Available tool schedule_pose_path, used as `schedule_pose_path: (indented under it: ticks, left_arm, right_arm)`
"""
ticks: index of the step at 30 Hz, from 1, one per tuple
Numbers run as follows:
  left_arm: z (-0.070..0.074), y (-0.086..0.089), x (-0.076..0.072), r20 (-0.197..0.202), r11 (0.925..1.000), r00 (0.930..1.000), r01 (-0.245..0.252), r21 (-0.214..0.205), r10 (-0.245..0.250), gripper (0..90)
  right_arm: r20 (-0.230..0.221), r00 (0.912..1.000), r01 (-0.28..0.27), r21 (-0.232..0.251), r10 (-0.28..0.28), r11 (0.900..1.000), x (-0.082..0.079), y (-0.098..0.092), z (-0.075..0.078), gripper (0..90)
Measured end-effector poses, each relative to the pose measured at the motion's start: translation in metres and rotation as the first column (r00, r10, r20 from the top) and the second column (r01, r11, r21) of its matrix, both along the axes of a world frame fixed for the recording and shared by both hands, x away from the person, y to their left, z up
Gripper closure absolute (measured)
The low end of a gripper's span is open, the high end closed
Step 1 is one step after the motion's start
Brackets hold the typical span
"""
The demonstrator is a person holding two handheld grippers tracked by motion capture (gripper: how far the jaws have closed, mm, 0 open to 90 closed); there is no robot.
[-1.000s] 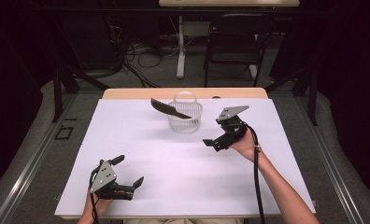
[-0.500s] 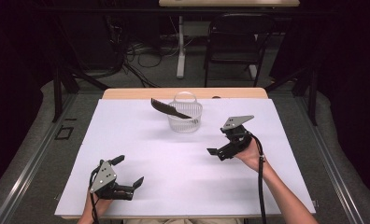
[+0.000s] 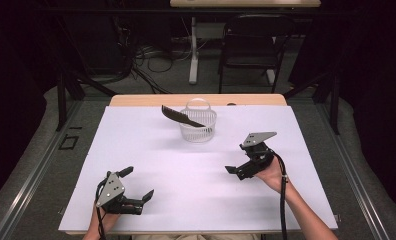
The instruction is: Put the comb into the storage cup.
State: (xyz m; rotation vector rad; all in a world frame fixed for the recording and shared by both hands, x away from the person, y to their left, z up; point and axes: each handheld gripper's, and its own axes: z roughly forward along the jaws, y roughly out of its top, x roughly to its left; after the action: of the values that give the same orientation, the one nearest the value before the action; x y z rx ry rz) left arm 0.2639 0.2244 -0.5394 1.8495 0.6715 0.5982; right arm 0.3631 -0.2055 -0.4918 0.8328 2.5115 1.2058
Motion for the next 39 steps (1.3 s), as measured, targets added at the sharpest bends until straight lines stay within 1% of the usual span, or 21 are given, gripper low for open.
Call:
schedule_pose_path:
  ticks: [15,21,26,28,30,31,39]
  left_arm:
    - [0.0,0.0,-0.001,-0.001,1.0,1.0,-0.001,0.001,0.001,0.0]
    - [0.0,0.0,-0.001,0.0,1.0,1.0,0.001,0.002,-0.001,0.0]
    - [0.0,0.0,-0.001,-0.002,1.0,1.0,-0.002,0.0,0.002,0.0]
    - [0.0,0.0,-0.001,-0.004,1.0,1.0,-0.001,0.001,0.001,0.0]
    - [0.0,0.0,-0.002,-0.005,1.0,1.0,0.0,0.002,0.0,0.0]
    - [0.0,0.0,-0.002,-0.005,1.0,1.0,-0.001,0.001,0.001,0.0]
    - [0.0,0.0,-0.002,-0.007,1.0,1.0,-0.002,0.003,0.002,0.0]
  right_arm:
    - [0.015,0.9997,0.019,-0.001,-0.019,0.9998,-0.018,-0.01,-0.005,0.0]
    - [0.031,0.999,0.032,0.003,-0.032,0.9995,-0.025,-0.015,-0.007,0.0]
    - [0.03,0.9987,0.04,-0.002,-0.04,0.9992,-0.031,-0.019,-0.012,0.0]
    - [0.03,0.9986,0.043,0.004,-0.043,0.9991,-0.033,-0.021,-0.013,0.0]
    - [0.034,0.9983,0.048,-0.003,-0.048,0.9989,-0.036,-0.022,-0.014,0.0]
    - [0.037,0.9981,0.05,0.005,-0.05,0.9988,-0.038,-0.023,-0.015,0.0]
    - [0.054,0.9959,0.072,0.017,-0.073,0.9973,-0.047,-0.031,-0.016,0.0]
